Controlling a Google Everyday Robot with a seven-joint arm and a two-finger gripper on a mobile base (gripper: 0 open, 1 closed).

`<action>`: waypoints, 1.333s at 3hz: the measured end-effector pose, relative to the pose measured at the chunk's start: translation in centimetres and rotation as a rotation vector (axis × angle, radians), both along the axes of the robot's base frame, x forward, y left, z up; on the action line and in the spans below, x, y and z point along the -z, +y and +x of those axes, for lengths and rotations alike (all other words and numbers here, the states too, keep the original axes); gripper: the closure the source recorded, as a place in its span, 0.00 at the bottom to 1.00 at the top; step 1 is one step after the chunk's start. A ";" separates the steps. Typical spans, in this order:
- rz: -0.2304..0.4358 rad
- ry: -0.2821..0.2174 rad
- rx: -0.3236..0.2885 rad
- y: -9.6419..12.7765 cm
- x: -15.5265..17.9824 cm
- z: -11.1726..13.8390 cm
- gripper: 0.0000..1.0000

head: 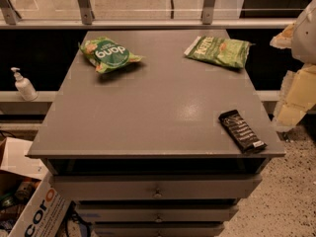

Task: Move green jalapeno chip bag near rxbar chocolate

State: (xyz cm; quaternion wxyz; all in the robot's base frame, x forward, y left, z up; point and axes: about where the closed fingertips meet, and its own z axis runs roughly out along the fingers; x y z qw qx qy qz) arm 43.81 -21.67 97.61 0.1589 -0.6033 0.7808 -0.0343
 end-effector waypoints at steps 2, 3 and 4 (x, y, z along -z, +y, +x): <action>0.024 -0.006 0.008 -0.3 0.1 0.6 0.00; 0.029 -0.060 -0.015 0.2 0.9 3.2 0.00; 0.051 -0.125 -0.068 1.5 1.2 7.2 0.00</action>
Offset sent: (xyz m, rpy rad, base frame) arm 0.0139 -0.0080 -0.0089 0.0556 0.0091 -0.0168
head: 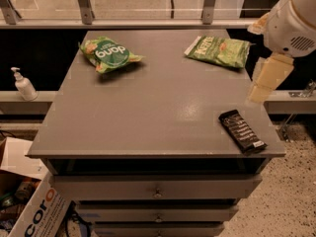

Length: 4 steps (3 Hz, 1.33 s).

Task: Move green jalapeno chip bag near rxbar chocolate

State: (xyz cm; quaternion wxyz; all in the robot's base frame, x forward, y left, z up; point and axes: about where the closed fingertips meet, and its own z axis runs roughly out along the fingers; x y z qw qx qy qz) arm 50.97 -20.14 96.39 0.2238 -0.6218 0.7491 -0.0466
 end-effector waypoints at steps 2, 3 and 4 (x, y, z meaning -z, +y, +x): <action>0.184 0.003 0.021 -0.3 0.8 7.8 0.00; 0.230 -0.014 0.014 0.2 0.0 9.0 0.00; 0.227 -0.011 0.014 0.2 0.2 8.9 0.00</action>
Offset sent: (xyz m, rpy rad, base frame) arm 0.1276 -0.0105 -0.0045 0.4296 0.0390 -0.0586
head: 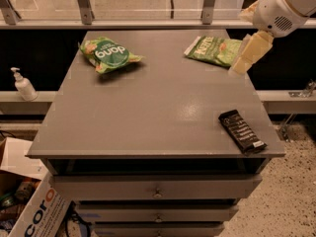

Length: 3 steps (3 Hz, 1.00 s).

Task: Move green jalapeno chip bag near rxbar chocolate

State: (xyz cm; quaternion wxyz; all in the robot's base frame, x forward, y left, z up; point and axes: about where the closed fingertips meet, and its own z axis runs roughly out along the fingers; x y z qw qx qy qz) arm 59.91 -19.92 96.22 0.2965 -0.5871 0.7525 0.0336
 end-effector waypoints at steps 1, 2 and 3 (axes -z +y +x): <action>0.099 0.047 0.015 0.0 1.8 1.2 0.00; 0.218 0.121 0.066 -0.4 5.9 3.1 0.00; 0.343 0.171 0.144 -1.4 9.5 5.0 0.00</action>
Offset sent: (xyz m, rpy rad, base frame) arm 0.0577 -0.0147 -0.1063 0.3714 0.2094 -0.1414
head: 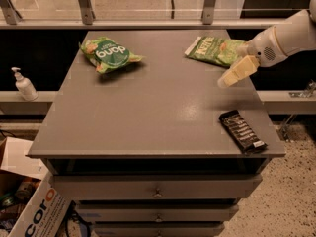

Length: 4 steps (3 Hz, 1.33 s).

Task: Move green jalapeno chip bag near rxbar chocolate

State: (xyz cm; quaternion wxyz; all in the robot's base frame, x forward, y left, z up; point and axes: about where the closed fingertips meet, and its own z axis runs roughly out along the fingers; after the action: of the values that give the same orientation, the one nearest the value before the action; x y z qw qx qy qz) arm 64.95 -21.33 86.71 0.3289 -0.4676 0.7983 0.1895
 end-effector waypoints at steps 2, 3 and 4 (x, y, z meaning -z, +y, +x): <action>0.295 -0.068 0.229 -5.5 0.4 3.4 0.00; 0.405 -0.165 0.291 -8.1 -2.5 4.5 0.00; 0.409 -0.202 0.334 -9.1 -3.6 5.6 0.00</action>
Offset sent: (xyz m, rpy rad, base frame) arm 0.0499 -0.1122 0.0282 0.5090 -0.1940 -0.3915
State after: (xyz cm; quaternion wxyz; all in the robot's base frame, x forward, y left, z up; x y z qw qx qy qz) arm 70.58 -30.39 90.32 0.5209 -0.2699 0.7728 0.2421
